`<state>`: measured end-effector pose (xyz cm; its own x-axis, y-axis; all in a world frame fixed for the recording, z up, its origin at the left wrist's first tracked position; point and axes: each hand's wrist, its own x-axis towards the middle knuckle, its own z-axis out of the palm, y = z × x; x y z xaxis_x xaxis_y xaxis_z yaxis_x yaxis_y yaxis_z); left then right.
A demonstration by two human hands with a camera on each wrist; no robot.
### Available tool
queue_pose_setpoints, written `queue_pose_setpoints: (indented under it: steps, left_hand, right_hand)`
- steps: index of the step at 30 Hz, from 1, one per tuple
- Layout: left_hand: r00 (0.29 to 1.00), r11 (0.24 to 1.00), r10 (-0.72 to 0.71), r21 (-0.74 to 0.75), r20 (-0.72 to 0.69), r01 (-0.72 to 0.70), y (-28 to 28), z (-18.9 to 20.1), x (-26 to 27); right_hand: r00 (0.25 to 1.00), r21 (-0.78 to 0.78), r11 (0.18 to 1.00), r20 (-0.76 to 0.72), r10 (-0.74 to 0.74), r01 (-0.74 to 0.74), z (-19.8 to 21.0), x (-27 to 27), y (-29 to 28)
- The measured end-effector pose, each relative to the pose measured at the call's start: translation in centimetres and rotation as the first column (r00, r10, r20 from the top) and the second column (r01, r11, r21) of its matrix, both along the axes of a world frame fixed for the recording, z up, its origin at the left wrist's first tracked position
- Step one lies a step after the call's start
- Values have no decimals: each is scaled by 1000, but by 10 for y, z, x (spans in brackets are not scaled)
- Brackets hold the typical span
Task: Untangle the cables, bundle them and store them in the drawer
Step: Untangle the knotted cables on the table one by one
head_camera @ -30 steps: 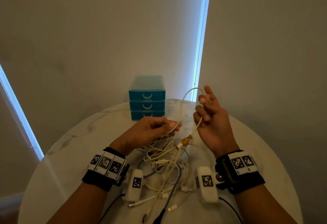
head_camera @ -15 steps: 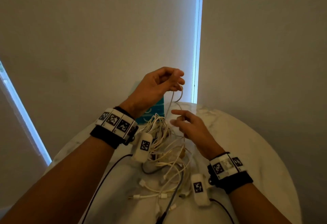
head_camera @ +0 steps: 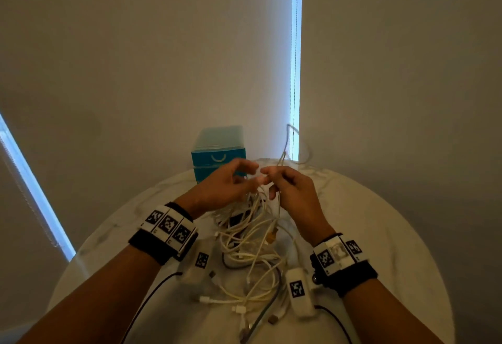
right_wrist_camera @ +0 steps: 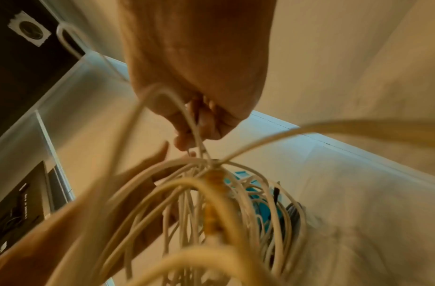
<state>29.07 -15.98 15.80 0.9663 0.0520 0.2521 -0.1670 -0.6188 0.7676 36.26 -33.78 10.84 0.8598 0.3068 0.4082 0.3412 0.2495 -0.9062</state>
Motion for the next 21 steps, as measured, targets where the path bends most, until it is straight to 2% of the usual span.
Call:
queue_pose_setpoints:
  steps: [2, 3, 6, 10, 12, 17, 21]
  left_hand:
    - [999, 988, 40, 152, -19, -37, 12, -11, 2]
    - [999, 983, 49, 177, -22, -44, 15, -13, 2]
    - [998, 992, 56, 118, -32, -52, 25, -16, 2]
    - [998, 993, 65, 96, -6, -65, 32, -24, 1]
    - [996, 991, 87, 98, 34, -90, 35, -32, -1]
    - [989, 989, 105, -114, 107, -93, 39, -43, -15]
    - [954, 964, 239, -162, 182, -211, 47, -59, -12]
  right_hand:
    - [999, 105, 994, -28, 22, -19, 5, 0, -2]
    - [998, 161, 986, -45, 39, -32, 8, 1, -3]
    - [988, 306, 949, -106, 110, -72, 15, 2, -7]
    - [932, 481, 862, -211, 295, -164, 23, 0, -9]
    - [915, 462, 865, -232, 331, -196, 23, -3, -5]
    - [903, 319, 911, -253, 347, -261, 20, -6, 11]
    - [923, 34, 959, -266, 279, -280, 5, -11, 30]
